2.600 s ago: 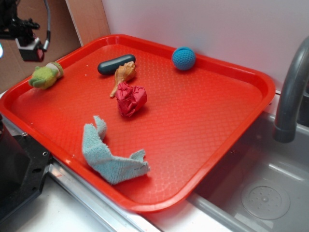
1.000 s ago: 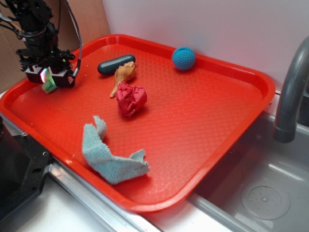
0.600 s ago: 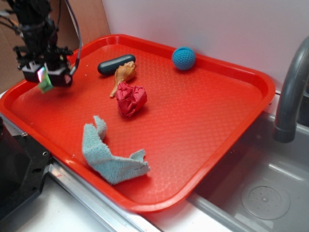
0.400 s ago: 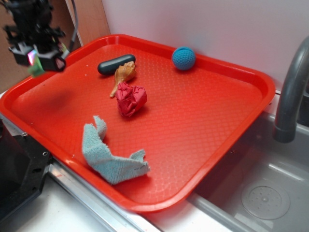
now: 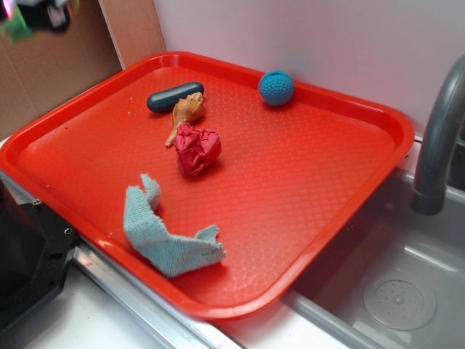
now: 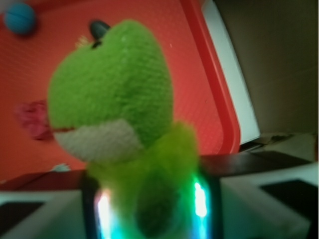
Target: Grab the green animal.
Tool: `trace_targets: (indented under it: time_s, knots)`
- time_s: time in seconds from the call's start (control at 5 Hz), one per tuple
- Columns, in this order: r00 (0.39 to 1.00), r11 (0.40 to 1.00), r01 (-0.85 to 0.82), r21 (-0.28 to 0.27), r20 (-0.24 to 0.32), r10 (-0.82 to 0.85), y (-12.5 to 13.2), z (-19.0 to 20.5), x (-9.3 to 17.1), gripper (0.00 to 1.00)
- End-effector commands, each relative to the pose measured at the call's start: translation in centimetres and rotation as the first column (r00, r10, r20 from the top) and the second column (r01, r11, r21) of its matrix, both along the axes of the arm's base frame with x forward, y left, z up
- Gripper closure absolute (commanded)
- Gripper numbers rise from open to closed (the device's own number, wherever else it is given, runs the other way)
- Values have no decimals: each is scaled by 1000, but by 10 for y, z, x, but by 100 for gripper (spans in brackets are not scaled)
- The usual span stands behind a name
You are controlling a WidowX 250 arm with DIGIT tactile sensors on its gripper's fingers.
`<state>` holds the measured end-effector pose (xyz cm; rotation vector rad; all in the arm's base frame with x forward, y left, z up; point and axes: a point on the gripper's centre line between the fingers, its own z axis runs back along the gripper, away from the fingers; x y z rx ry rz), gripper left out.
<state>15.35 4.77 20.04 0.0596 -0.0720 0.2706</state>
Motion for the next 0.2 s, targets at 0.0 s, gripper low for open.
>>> trace_targets:
  time_s: [0.0]
  knots:
    - [998, 998, 36, 42, 49, -38, 10, 19, -13, 100]
